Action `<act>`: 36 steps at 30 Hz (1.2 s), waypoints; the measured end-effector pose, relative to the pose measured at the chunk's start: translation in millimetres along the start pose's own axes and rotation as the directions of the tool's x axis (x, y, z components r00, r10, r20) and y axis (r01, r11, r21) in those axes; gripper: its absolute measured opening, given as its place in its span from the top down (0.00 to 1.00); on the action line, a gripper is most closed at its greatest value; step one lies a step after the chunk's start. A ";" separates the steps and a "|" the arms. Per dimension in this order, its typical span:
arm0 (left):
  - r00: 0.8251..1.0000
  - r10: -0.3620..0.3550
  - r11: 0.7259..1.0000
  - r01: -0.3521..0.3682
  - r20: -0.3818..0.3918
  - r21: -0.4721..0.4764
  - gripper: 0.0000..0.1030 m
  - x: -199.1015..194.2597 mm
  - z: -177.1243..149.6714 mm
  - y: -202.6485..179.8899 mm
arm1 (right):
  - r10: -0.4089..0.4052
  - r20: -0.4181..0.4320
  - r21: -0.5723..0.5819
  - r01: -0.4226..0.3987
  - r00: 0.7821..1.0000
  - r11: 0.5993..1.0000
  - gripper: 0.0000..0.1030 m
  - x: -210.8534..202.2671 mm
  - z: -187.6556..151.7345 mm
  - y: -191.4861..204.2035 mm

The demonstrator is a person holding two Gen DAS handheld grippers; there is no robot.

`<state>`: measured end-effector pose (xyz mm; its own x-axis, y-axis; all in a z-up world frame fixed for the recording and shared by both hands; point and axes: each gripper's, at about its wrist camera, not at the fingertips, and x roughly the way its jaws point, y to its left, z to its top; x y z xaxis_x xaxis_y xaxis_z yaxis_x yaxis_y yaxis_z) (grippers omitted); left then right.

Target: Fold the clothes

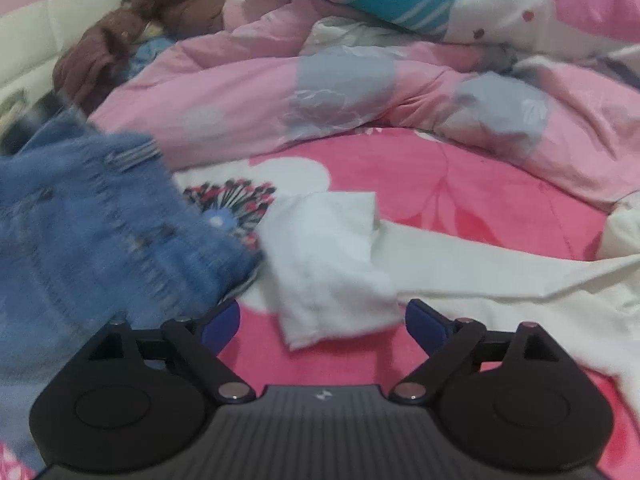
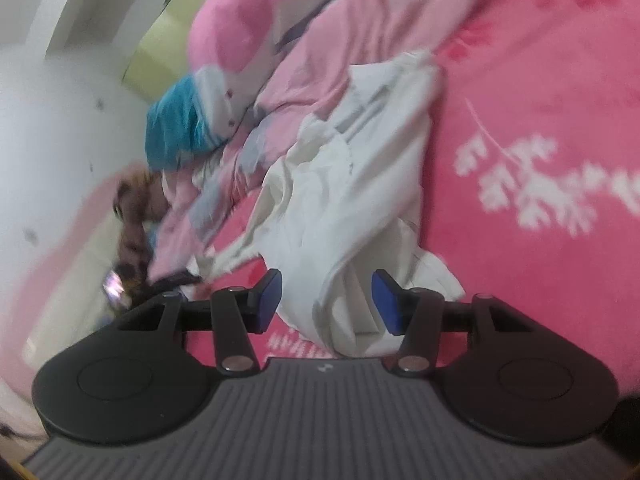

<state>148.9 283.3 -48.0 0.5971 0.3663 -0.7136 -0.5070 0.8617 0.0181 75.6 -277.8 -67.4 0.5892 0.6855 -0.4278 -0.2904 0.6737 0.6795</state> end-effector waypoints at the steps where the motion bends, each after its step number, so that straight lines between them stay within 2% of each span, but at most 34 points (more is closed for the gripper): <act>1: 1.000 -0.016 1.000 0.016 -0.002 -0.024 0.11 -6.3 -0.8 5.8 | -0.013 -0.005 -0.023 0.013 1.000 1.000 0.52 2.9 0.2 3.1; 4: 0.999 -0.043 0.997 0.044 0.008 -0.070 0.11 -22.2 -8.0 15.7 | -0.041 -0.021 -0.052 0.040 0.999 0.998 0.52 11.4 -0.5 6.3; 8: 0.994 -0.099 0.993 0.102 0.056 -0.055 0.11 -46.8 -21.6 11.9 | -0.040 -0.038 -0.041 0.038 0.998 0.998 0.54 18.4 -5.1 4.2; 9: 0.989 -0.126 0.991 0.129 0.072 -0.039 0.11 -53.1 -25.0 8.2 | -0.043 -0.036 -0.049 0.041 0.998 0.998 0.58 19.0 -6.3 5.0; 11: 0.979 -0.176 0.984 0.177 0.099 -0.003 0.11 -64.9 -30.4 -1.5 | -0.045 -0.021 -0.078 0.043 0.999 0.996 0.89 18.4 -7.8 8.8; 14: 0.955 -0.257 0.966 0.250 0.145 0.069 0.11 -83.3 -37.9 -21.3 | -0.007 0.030 -0.044 0.009 1.000 0.999 0.97 12.4 1.0 4.7; 17: 0.922 -0.338 0.936 0.308 0.189 0.171 0.11 -97.3 -43.8 -45.9 | 0.046 0.088 0.032 -0.049 0.995 0.998 0.98 5.7 15.5 -6.7; 20: 0.880 -0.429 0.890 0.371 0.206 0.266 0.11 -105.7 -53.6 -76.3 | 0.093 0.151 0.103 -0.110 0.984 0.989 0.99 -1.0 30.0 -18.1; 23: 0.840 -0.518 0.827 0.444 0.160 0.346 0.11 -105.2 -66.3 -111.2 | 0.136 0.215 0.170 -0.174 0.967 0.970 0.99 -7.6 44.5 -29.5; 27: 0.798 -0.595 0.735 0.493 0.095 0.466 0.11 -102.0 -89.9 -167.0 | 0.182 0.305 0.251 -0.263 0.935 0.932 0.99 -16.5 63.8 -44.7; 28: 0.792 -0.605 0.713 0.492 0.083 0.499 0.11 -100.4 -96.5 -179.9 | 0.192 0.327 0.269 -0.286 0.925 0.920 0.99 -18.8 68.6 -48.5; 31: 0.781 -0.623 0.643 0.473 0.052 0.603 0.11 -95.2 -115.7 -217.9 | 0.213 0.362 0.295 -0.328 0.908 0.897 0.99 -23.0 86.0 -58.6; 32: 0.782 -0.622 0.621 0.460 0.041 0.635 0.11 -92.2 -121.8 -229.5 | 0.220 0.372 0.302 -0.341 0.902 0.890 0.99 -24.3 91.9 -62.0; 34: 0.798 -0.603 0.587 0.425 0.022 0.689 0.11 -84.4 -132.9 -249.6 | 0.191 0.389 0.328 -0.329 0.901 0.886 0.99 -26.4 101.3 -72.5; 36: 0.820 -0.572 0.571 0.402 -0.003 0.716 0.11 -74.1 -141.5 -263.3 | 0.135 0.400 0.375 -0.296 0.907 0.879 0.99 -28.2 106.7 -87.3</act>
<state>150.2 -20.5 -99.0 0.7776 -0.1937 -0.5981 0.3950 0.8907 0.2250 164.8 -385.4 -51.1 0.7964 0.6020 -0.0581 -0.1469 0.2857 0.9470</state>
